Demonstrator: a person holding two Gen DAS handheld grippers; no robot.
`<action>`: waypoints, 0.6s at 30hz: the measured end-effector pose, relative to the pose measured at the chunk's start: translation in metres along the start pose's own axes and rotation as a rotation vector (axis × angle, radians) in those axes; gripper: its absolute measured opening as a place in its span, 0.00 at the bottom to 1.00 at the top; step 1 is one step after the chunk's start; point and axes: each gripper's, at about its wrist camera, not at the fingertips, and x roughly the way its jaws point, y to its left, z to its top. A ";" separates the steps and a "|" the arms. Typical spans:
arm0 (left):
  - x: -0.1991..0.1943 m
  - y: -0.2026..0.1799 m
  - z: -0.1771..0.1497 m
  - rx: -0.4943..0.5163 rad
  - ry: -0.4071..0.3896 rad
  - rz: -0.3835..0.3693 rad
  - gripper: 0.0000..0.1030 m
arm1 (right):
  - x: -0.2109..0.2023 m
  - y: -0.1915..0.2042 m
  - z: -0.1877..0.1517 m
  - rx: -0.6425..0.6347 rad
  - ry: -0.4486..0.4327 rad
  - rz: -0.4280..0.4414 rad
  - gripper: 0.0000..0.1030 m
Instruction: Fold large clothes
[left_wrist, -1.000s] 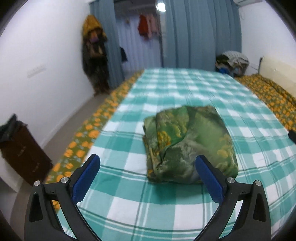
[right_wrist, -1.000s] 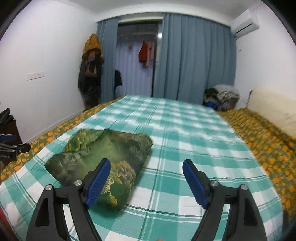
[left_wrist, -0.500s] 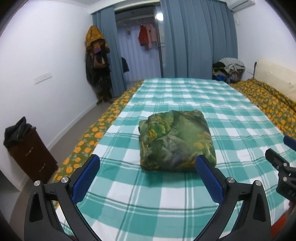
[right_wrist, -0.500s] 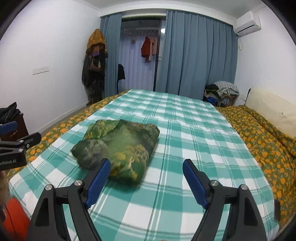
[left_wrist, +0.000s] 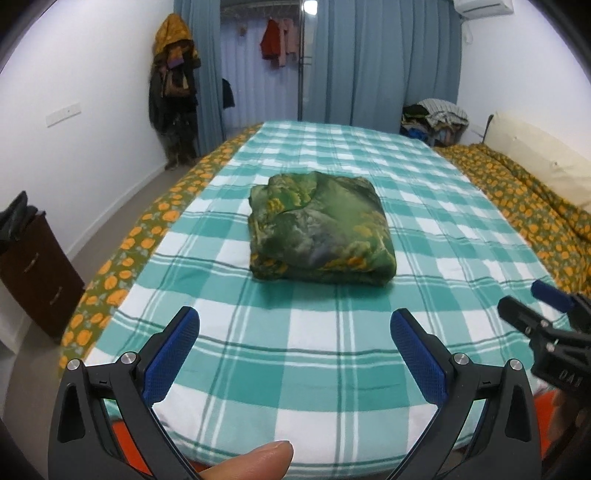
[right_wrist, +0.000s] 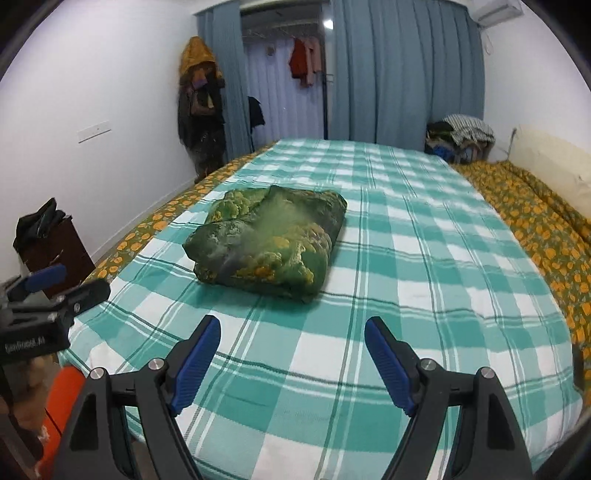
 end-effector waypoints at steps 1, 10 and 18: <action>-0.003 -0.001 0.000 0.004 -0.001 0.000 1.00 | -0.002 0.001 0.001 0.003 0.006 -0.019 0.80; -0.021 -0.015 0.001 0.048 -0.011 0.028 1.00 | -0.024 0.022 0.006 -0.036 0.018 -0.106 0.80; -0.013 -0.014 0.000 0.034 0.022 0.062 1.00 | -0.026 0.025 0.005 -0.043 0.021 -0.112 0.80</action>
